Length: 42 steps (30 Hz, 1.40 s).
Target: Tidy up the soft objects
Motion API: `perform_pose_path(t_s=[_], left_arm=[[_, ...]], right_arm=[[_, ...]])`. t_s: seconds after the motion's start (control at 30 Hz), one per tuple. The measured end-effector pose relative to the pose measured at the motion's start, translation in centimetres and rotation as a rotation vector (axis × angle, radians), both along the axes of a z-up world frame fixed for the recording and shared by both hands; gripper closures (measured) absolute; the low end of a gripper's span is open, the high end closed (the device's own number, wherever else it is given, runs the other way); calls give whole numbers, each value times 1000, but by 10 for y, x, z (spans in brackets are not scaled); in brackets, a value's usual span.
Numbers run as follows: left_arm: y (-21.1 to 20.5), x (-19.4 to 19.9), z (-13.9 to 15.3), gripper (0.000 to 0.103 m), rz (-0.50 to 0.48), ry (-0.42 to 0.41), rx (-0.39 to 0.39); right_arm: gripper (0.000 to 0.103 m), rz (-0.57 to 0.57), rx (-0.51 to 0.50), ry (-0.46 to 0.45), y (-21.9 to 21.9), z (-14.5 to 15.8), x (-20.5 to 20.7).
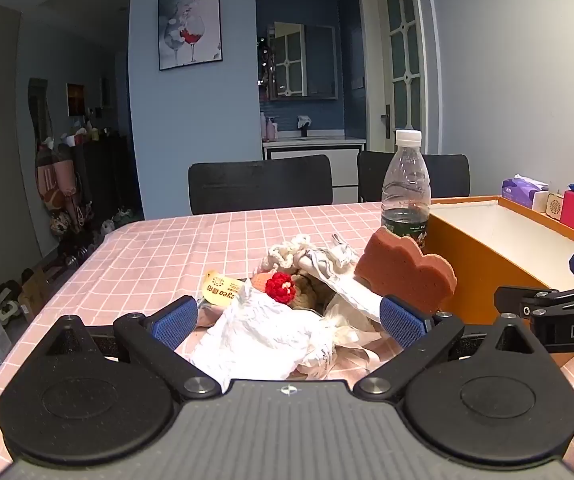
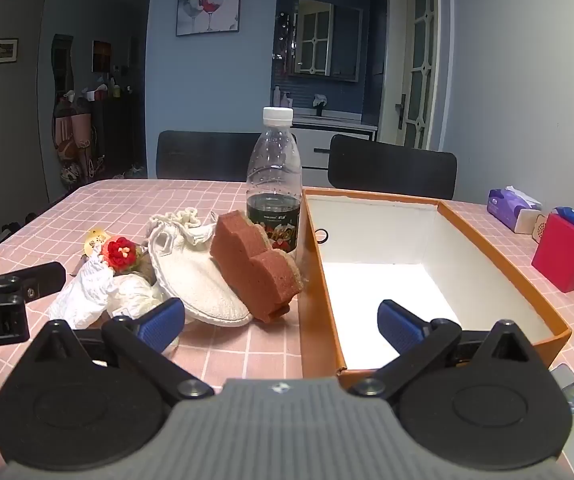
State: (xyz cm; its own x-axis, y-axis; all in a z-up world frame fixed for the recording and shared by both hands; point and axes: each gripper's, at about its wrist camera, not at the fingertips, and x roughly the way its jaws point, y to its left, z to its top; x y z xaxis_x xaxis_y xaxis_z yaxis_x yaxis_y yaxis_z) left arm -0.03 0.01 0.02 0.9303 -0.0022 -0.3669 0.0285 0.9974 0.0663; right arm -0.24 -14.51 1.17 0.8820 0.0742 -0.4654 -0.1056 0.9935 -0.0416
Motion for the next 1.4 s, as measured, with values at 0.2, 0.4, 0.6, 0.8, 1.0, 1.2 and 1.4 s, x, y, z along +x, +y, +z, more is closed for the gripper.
perform_pose_path(t_s=[0.2, 0.4, 0.6, 0.8, 1.0, 1.2, 1.4], left_arm=[[3, 0, 1, 0, -4, 9, -11], [4, -6, -1, 0, -3, 22, -11], [0, 2, -3, 0, 3, 27, -11], [0, 3, -4, 0, 3, 34, -10], [0, 4, -4, 0, 4, 35, -10], [-1, 5, -7, 0, 2, 39, -11], [-1, 5, -6, 0, 4, 40, -11]], right_arm=[[3, 4, 5, 10, 1, -2, 3], [3, 0, 9, 18, -2, -5, 8], [3, -6, 17, 27, -2, -4, 6], [3, -7, 22, 33, -3, -5, 8], [3, -8, 23, 38, -3, -5, 8], [3, -7, 23, 41, -3, -6, 8], [3, -6, 25, 45, -3, -6, 9]])
